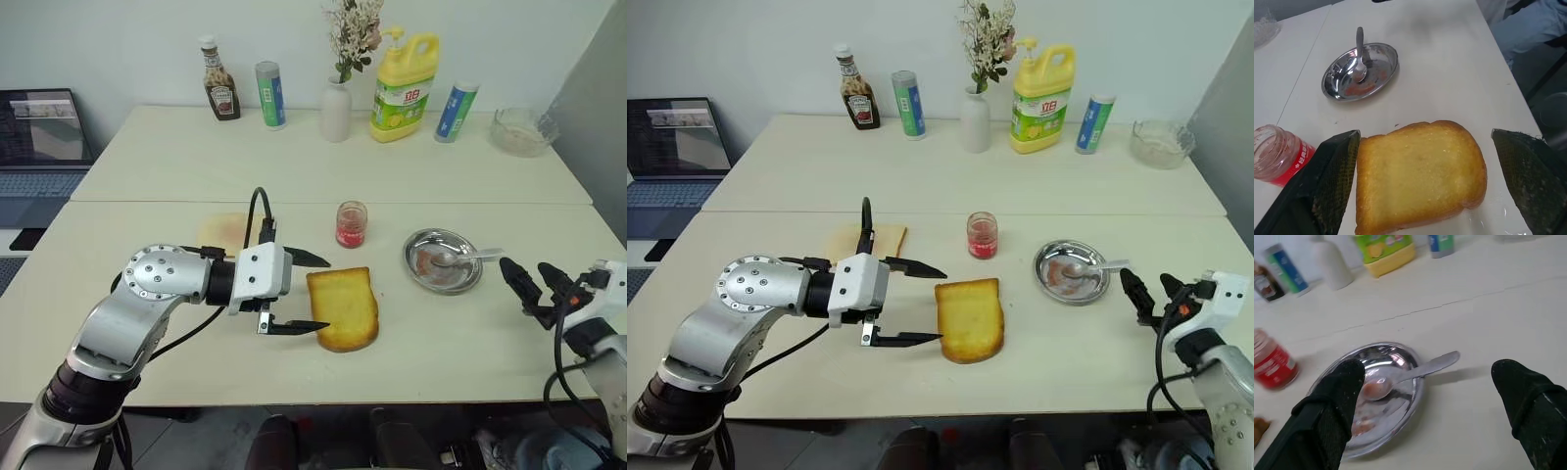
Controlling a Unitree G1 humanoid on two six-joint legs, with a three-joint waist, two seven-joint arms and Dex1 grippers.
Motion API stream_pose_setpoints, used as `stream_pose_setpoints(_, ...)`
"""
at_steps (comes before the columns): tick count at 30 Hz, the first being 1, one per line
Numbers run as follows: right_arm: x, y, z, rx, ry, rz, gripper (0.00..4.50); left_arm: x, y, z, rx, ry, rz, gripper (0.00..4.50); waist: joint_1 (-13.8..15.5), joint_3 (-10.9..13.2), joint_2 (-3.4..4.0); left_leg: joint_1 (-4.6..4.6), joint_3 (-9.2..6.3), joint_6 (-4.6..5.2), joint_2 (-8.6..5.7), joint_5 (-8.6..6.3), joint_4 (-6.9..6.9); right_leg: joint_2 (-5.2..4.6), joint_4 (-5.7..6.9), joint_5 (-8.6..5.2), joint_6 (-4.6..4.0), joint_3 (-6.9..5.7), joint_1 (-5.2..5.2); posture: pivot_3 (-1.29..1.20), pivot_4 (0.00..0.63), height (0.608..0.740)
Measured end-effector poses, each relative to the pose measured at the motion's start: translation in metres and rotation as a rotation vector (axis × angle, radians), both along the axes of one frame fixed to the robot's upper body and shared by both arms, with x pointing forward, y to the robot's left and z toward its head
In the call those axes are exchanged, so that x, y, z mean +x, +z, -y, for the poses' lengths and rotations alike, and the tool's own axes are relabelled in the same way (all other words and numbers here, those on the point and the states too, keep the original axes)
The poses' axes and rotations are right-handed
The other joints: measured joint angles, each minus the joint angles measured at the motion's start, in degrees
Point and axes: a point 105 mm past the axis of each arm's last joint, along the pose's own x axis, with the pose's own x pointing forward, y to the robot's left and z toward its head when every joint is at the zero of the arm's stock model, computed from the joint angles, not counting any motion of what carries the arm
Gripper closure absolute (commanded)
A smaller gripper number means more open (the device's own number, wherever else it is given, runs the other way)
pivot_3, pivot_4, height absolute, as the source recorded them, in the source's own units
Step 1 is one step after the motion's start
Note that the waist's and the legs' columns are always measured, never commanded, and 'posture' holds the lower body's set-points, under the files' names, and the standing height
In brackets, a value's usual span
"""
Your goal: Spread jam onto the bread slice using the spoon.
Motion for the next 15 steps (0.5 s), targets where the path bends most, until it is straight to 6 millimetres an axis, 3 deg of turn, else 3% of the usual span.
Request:
stream_pose_setpoints(6,0.021,-0.021,0.008,0.112,-0.034,-0.069,0.0,-0.001,-0.002,0.004,-0.007,-0.007,-0.006,0.01,0.2,0.0,0.04,-0.09,0.01,0.01,0.0,-0.01,-0.05,0.0,-0.02,0.1,-0.22,0.0,-0.08,0.0,0.15,0.74)
stream_pose_setpoints(9,0.042,-0.029,0.01,0.19,-0.046,-0.099,0.0,0.0,-0.003,0.008,-0.009,-0.007,0.004,0.01,0.0,0.0,0.09,-0.06,0.17,0.01,-0.02,-0.01,-0.01,-0.02,-0.01,0.12,-0.19,0.13,-0.11,0.0,0.15,0.74)
stream_pose_setpoints(15,0.057,-0.028,0.009,0.264,-0.028,-0.085,0.0,0.002,-0.007,0.01,0.006,-0.01,0.013,0.01,-0.1,0.0,0.09,-0.05,0.16,0.01,0.01,-0.01,-0.03,0.02,-0.02,0.12,-0.2,0.13,-0.11,0.0,0.15,0.74)
